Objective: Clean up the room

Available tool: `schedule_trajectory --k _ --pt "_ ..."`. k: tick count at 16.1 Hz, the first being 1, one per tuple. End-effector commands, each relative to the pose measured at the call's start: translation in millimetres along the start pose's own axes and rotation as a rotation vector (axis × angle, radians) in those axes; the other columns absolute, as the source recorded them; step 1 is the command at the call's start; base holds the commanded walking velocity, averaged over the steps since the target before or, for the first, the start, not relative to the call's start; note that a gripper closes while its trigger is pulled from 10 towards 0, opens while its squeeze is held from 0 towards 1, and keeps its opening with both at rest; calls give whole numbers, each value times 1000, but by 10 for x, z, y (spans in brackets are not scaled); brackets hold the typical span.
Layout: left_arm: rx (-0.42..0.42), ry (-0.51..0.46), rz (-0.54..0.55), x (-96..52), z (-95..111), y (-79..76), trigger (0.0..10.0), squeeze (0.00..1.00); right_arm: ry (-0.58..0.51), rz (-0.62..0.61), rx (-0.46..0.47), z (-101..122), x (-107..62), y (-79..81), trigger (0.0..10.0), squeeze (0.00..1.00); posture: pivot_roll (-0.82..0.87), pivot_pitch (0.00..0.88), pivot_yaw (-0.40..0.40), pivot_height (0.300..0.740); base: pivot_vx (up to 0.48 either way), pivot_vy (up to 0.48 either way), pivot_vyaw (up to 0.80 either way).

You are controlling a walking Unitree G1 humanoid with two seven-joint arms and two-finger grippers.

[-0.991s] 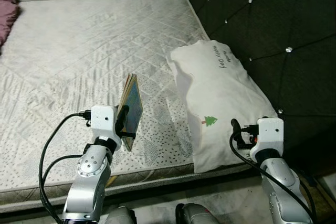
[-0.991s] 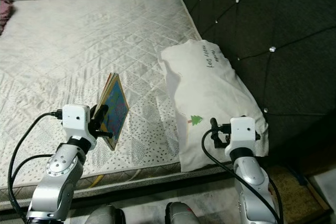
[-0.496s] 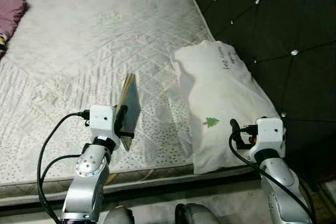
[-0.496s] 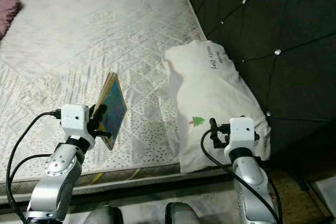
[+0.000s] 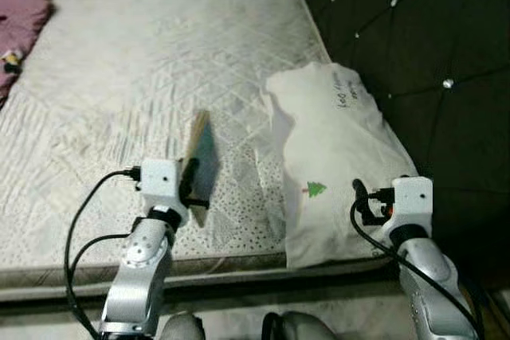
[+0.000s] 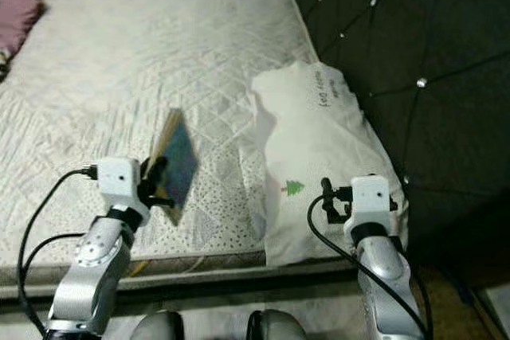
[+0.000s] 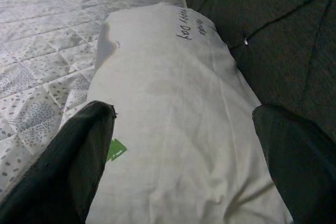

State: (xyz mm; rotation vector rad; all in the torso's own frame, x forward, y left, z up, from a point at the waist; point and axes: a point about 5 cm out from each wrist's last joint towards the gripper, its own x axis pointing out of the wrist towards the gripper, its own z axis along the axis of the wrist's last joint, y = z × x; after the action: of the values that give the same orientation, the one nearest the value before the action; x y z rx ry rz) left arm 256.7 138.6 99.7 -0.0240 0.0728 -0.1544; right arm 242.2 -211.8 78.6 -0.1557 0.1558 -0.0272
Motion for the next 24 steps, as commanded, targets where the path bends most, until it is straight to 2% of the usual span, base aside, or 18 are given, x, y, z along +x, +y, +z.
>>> schedule_trajectory --k 1,7,16,24 --pt "8 -61 25 -12 115 64 10000 0 -12 3 1 30 -5 5 10000 0 -50 109 -11 740 0 0 0" --pt "3 -56 85 -60 104 143 10000 0 -42 5 38 95 -35 27 10000 0 -48 113 -10 735 0 0 0" --pt "6 -62 86 -41 118 138 10000 0 -41 33 50 90 -19 64 10000 0 -44 104 -12 626 0 0 0" --pt "12 -74 104 13 164 167 10000 0 -29 44 43 83 17 59 10000 0 -36 114 -25 626 0 0 0"
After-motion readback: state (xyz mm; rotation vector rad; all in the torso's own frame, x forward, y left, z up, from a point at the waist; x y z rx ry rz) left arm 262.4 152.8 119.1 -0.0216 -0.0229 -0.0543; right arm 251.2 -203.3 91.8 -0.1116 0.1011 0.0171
